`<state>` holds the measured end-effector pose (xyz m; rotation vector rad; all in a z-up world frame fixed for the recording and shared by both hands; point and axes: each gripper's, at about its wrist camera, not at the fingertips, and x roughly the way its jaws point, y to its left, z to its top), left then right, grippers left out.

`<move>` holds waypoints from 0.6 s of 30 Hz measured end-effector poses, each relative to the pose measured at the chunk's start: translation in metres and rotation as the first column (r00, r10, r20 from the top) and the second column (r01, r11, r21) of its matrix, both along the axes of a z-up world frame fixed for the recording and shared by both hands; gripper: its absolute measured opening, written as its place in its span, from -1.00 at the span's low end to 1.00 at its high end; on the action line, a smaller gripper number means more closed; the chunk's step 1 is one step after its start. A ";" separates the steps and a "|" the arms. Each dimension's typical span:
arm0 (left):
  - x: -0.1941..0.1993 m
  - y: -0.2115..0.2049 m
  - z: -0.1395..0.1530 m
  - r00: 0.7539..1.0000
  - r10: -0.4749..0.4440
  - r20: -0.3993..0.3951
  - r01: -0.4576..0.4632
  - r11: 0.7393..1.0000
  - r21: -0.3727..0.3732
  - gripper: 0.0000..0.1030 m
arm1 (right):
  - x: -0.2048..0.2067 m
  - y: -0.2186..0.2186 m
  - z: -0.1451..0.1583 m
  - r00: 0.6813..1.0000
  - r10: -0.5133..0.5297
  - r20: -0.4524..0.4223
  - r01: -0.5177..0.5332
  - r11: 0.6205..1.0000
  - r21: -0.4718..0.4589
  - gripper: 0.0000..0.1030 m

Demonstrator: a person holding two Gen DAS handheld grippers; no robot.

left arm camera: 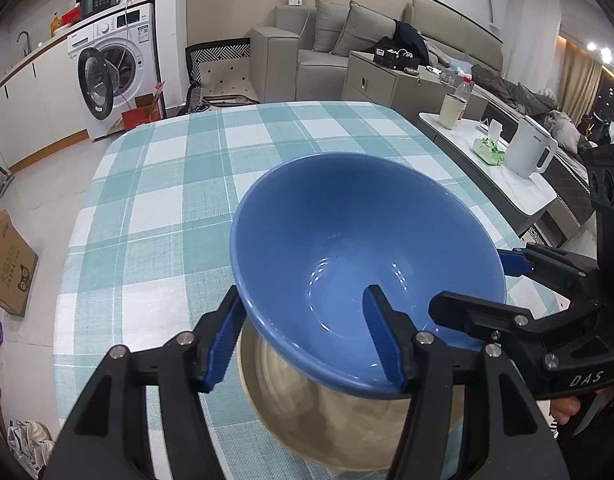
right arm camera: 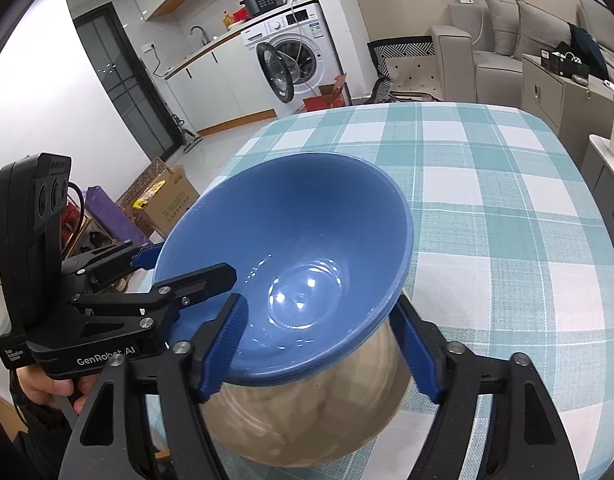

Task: Organize plates and bowls
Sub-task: 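Lower the blue bowls onto the beige plates and open both grippers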

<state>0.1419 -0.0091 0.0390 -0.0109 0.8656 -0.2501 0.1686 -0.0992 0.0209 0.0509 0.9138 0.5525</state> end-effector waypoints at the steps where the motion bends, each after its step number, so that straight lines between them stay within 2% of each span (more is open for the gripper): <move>1: -0.002 -0.001 0.000 1.000 0.000 0.007 0.000 1.000 0.005 0.32 | 0.000 0.000 0.000 1.000 0.004 0.002 -0.004 1.000 -0.003 0.63; 2: -0.004 -0.001 0.001 1.000 0.000 0.020 0.000 1.000 0.015 0.34 | -0.001 0.001 0.001 1.000 0.007 0.009 -0.007 1.000 -0.007 0.66; 4: -0.007 -0.002 0.003 0.999 -0.004 0.045 0.003 0.999 0.032 0.60 | -0.001 0.000 0.000 1.000 0.008 0.014 -0.008 1.000 -0.013 0.69; 8: -0.011 0.001 0.004 0.997 0.001 0.072 -0.003 0.999 0.038 0.71 | -0.002 -0.002 0.000 1.000 0.014 0.016 -0.014 1.000 -0.008 0.83; 10: -0.010 0.004 0.003 0.997 0.020 0.074 -0.023 0.999 0.035 0.89 | -0.003 -0.003 0.000 1.000 0.016 0.020 -0.016 1.000 -0.007 0.90; 18: -0.015 0.012 0.002 0.995 0.040 0.096 -0.043 0.999 0.027 0.99 | -0.006 -0.006 0.001 0.998 0.019 0.060 -0.018 1.000 -0.018 0.98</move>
